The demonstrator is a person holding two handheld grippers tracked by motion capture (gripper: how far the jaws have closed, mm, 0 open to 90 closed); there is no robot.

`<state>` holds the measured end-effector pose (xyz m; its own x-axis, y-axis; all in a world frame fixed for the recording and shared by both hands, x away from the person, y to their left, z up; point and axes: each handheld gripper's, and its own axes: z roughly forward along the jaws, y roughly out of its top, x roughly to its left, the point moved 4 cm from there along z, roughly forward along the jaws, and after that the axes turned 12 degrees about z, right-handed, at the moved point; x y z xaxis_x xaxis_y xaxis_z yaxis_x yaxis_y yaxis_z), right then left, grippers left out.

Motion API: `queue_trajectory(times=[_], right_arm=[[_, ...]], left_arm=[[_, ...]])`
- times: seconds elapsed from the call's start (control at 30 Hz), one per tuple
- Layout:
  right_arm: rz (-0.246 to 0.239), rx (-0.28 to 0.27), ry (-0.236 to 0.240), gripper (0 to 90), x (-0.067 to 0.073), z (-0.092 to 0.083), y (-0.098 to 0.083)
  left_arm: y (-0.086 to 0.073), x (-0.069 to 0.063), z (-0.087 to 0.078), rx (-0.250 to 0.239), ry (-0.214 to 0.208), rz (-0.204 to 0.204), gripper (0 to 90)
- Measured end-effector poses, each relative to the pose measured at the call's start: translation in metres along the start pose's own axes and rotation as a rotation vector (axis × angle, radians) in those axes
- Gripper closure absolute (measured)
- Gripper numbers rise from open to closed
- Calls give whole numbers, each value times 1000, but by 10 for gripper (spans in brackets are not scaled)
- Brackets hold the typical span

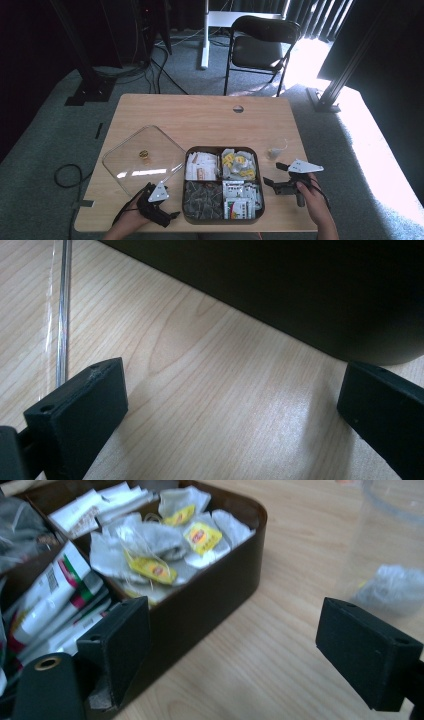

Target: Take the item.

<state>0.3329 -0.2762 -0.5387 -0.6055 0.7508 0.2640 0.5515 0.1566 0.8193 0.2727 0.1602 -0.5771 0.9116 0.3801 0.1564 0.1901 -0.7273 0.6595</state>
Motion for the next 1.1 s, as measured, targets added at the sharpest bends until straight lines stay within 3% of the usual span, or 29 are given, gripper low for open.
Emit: queue_trajectory(times=[0.1, 0.37, 0.53, 0.77, 0.83, 1.1], right_arm=[[9, 8, -26, 148, -2, 1, -4], [-24, 69, -60, 148, -3, 6, -17], [-75, 98, -101, 147, -4, 8, -24], [-98, 142, -99, 138, -4, 12, -34], [-123, 180, -122, 130, -5, 13, -37], [-105, 200, -88, 135, -3, 15, -37]], left_arm=[[0, 0, 0, 0, 0, 0, 0], [0, 0, 0, 0, 0, 0, 0], [0, 0, 0, 0, 0, 0, 0], [0, 0, 0, 1, 0, 1, 0], [0, 0, 0, 1, 0, 1, 0], [0, 0, 0, 1, 0, 1, 0]])
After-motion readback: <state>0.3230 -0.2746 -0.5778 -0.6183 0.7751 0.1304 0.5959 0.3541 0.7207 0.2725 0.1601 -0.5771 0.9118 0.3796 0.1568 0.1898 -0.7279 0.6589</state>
